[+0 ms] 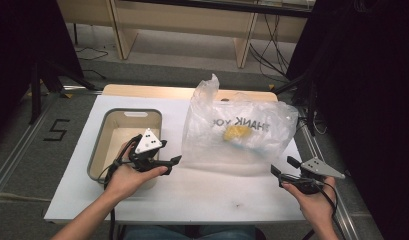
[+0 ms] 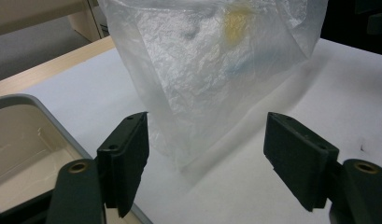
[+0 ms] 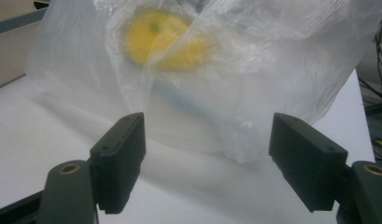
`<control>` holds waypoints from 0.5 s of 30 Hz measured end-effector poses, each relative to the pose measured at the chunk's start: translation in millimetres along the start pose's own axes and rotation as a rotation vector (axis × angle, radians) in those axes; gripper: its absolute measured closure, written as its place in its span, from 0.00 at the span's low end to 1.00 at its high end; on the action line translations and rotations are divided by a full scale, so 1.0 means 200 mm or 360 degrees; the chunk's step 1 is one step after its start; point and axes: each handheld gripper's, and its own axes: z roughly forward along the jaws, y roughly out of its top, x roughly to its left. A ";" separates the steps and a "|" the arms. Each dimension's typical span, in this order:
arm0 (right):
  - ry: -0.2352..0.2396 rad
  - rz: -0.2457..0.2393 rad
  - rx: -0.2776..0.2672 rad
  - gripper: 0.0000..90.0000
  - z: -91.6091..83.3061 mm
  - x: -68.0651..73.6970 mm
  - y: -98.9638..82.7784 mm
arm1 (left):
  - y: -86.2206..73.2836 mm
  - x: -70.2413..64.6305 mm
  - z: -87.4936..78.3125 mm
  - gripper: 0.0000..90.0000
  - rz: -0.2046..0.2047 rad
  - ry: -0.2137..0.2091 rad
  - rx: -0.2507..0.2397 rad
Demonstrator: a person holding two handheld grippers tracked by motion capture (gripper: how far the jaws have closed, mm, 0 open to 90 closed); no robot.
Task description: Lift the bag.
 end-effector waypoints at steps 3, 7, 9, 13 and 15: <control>0.0024 -0.0008 0.0018 0.31 0.00 0.01 -0.02 | -0.02 0.01 -0.01 0.34 -0.0003 0.0005 0.0009; 0.0050 -0.0006 0.0034 0.31 0.01 0.01 -0.04 | -0.04 0.01 -0.03 0.33 -0.0004 0.0004 0.0017; 0.0055 -0.0008 0.0041 0.31 0.01 0.01 -0.04 | -0.05 0.01 -0.04 0.33 0.0001 0.0006 0.0021; 0.0060 -0.0004 0.0048 0.31 0.01 0.01 -0.05 | -0.06 0.01 -0.05 0.33 -0.0005 0.0009 0.0023; 0.0064 -0.0005 0.0049 0.31 0.01 0.02 -0.05 | -0.07 0.01 -0.05 0.33 -0.0009 0.0009 0.0026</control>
